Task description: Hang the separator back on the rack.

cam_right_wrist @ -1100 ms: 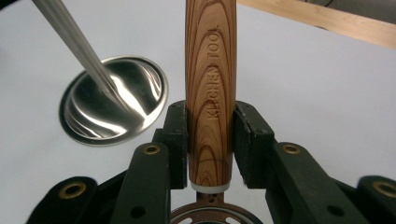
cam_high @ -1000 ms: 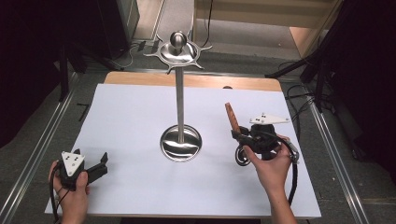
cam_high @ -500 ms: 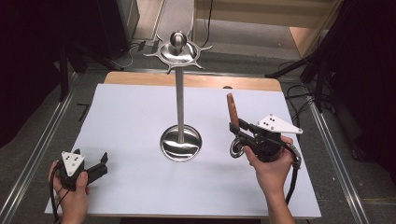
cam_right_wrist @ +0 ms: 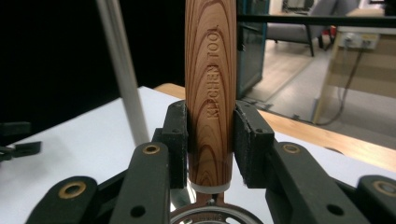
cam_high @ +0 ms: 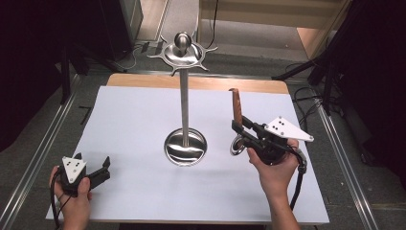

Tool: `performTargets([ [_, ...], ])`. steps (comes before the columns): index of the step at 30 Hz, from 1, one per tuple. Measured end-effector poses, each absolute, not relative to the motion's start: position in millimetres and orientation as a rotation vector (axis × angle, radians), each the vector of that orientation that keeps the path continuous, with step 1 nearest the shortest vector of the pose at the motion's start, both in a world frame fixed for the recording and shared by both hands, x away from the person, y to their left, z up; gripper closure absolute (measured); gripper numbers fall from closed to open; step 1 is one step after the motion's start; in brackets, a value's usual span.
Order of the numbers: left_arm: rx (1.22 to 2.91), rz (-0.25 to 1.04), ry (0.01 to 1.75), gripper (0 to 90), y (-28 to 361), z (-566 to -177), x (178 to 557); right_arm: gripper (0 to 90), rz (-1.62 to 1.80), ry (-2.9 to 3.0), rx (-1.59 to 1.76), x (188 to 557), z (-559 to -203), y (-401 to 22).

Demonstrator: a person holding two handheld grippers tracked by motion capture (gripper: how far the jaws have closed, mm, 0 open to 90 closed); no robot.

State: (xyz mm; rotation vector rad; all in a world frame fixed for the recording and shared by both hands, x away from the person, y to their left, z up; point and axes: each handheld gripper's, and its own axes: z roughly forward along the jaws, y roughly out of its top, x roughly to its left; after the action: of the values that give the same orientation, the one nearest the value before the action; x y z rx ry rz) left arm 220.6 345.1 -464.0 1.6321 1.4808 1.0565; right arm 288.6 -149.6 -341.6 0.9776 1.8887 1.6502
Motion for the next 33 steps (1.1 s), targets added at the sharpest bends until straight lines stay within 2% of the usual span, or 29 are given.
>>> performTargets([
  [17,1.644,1.080,1.483,13.3,342.7,-464.4,220.8,69.4,1.787,1.775,0.810,269.8,-317.8,-121.3],
  [33,1.647,1.076,1.481,13.5,342.8,-464.4,221.2,69.4,1.903,1.658,0.750,270.6,-299.7,-106.8],
])
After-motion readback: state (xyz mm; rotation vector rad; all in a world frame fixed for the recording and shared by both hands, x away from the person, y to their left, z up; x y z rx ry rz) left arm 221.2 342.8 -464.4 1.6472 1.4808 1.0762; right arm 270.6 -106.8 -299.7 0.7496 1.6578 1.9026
